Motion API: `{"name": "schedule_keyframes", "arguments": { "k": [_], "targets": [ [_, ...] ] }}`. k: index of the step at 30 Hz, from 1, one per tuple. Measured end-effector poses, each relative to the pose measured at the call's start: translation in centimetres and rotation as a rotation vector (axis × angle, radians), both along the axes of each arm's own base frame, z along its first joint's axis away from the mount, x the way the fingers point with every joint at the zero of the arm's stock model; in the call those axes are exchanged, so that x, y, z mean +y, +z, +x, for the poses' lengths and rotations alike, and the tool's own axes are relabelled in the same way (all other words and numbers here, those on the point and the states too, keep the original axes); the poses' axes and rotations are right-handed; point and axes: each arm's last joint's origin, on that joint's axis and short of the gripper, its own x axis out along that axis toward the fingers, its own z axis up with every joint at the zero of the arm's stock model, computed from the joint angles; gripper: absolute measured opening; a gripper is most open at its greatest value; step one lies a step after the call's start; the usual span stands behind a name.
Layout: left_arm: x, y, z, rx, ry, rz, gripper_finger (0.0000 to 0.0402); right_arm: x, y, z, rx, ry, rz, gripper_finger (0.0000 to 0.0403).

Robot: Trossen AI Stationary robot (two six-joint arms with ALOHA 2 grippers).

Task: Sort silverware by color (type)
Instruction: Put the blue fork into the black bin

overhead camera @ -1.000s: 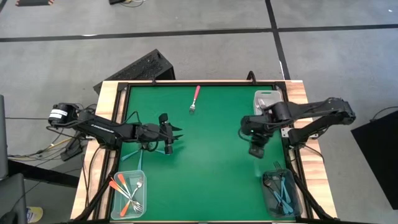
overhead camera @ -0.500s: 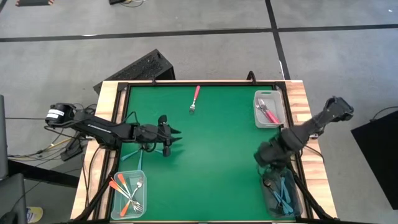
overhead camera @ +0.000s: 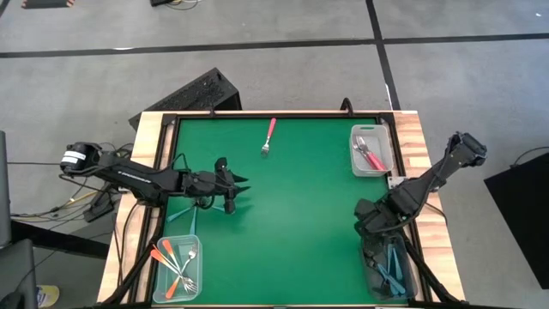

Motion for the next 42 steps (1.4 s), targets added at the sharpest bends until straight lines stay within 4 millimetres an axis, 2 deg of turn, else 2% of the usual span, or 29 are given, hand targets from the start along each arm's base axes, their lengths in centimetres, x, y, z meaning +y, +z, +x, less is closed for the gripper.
{"name": "schedule_keyframes", "arguments": {
  "k": [4, 8, 12, 16, 19, 25, 33, 38, 42],
  "targets": [
    [-0.3, -0.2, -1.2, 0.091, -0.01, -0.042, 0.0116, -0.6, 0.2, 2.2, -0.239, 0.094, -0.059, 0.0182],
    [-0.9, 0.1, -2.9, 0.181, -0.034, -0.173, 0.0116, -1.2, 0.8, 4.4, -0.455, 0.18, -0.113, 0.0178],
    [-1.8, 0.9, -4.7, 0.331, -0.007, -0.246, 0.0116, -2.1, 1.1, 6.1, -0.569, 0.219, -0.18, 0.017],
    [-3.0, 0.7, -5.8, 0.44, -0.031, -0.283, 0.0116, -3.0, 0.6, 7.0, -0.561, 0.222, -0.223, 0.0165],
    [-3.7, -0.3, -6.2, 0.515, -0.047, -0.302, 0.0116, -3.4, -0.5, 7.6, -0.502, 0.212, -0.304, 0.0164],
    [-3.5, -2.5, -6.9, 0.73, 0.059, -0.229, 0.0117, -3.3, -2.8, 9.4, -0.433, 0.207, -0.392, 0.0163],
    [-3.0, -4.2, -5.7, 0.846, -0.003, -0.129, 0.0116, -3.2, -5.3, 10.9, -0.351, 0.239, -0.412, 0.0163],
    [-3.1, -4.6, -5.2, 0.851, -0.058, -0.102, 0.0113, -3.2, -5.4, 11.4, -0.397, 0.223, -0.447, 0.0163],
    [-3.1, -4.5, -5.2, 0.855, -0.068, -0.099, 0.008, -3.3, -4.6, 11.6, -0.464, 0.192, -0.506, 0.0163]
  ]
}}
